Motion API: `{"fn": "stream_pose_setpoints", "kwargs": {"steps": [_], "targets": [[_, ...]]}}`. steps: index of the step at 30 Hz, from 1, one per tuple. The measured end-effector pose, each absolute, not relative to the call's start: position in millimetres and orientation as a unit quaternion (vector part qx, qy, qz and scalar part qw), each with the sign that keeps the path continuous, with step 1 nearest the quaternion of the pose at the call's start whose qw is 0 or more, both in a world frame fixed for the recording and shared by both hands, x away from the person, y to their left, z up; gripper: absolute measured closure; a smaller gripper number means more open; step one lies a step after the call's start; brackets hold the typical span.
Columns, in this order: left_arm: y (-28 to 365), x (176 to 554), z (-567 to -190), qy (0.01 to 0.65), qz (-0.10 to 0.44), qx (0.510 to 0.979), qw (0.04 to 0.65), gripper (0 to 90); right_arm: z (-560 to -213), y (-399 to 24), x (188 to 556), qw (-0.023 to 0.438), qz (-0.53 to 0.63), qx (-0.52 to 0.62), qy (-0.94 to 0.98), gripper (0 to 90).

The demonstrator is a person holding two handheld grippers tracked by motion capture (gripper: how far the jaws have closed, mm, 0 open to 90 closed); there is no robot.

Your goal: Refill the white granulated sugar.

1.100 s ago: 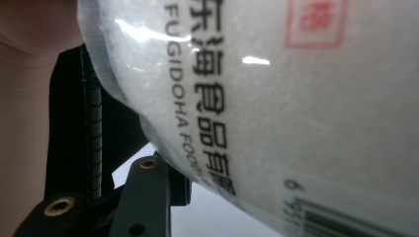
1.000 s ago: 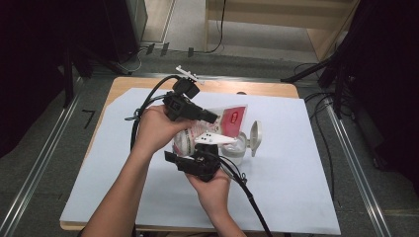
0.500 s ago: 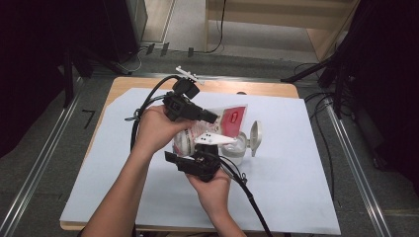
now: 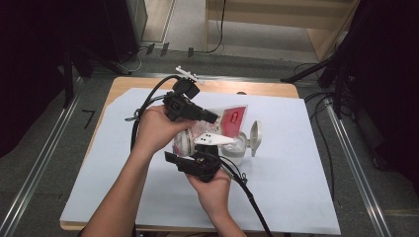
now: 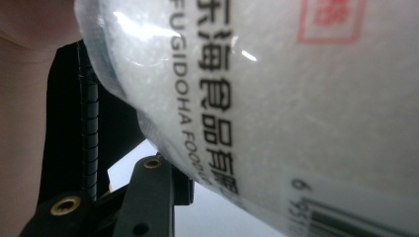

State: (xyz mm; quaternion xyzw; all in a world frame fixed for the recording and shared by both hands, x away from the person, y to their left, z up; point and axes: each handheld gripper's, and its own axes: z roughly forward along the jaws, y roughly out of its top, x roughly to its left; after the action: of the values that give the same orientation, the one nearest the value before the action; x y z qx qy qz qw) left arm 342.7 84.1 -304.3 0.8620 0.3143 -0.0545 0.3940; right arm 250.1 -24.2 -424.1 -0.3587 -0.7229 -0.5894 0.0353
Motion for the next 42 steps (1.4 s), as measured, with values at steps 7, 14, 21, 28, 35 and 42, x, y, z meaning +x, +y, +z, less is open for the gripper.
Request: {"fn": "stream_pose_setpoints", "kwargs": {"steps": [7, 14, 21, 28, 35, 42], "targets": [[84.1, 343.1, -304.6, 0.314, -0.055, 0.862, 0.395, 87.1, -424.0, -24.5, 250.3, 0.036, -0.588, -0.358, -0.725, 61.9], [84.1, 343.2, -304.7, 0.314, -0.054, 0.862, 0.395, 87.4, -424.0, -24.1, 250.7, 0.029, -0.584, -0.354, -0.729, 61.2], [84.5, 342.4, -304.3, 0.316, -0.053, 0.861, 0.395, 87.4, -423.5, -23.6, 250.4, 0.023, -0.582, -0.351, -0.733, 61.9], [84.0, 341.9, -303.7, 0.315, -0.053, 0.861, 0.395, 87.5, -423.1, -24.3, 250.4, 0.024, -0.581, -0.351, -0.734, 61.8], [82.7, 341.8, -303.3, 0.314, -0.052, 0.860, 0.398, 87.7, -422.7, -23.9, 248.8, 0.013, -0.582, -0.348, -0.735, 61.5], [80.8, 341.9, -304.1, 0.311, -0.049, 0.864, 0.394, 87.6, -423.6, -25.7, 249.6, 0.021, -0.581, -0.353, -0.733, 61.8]]}}
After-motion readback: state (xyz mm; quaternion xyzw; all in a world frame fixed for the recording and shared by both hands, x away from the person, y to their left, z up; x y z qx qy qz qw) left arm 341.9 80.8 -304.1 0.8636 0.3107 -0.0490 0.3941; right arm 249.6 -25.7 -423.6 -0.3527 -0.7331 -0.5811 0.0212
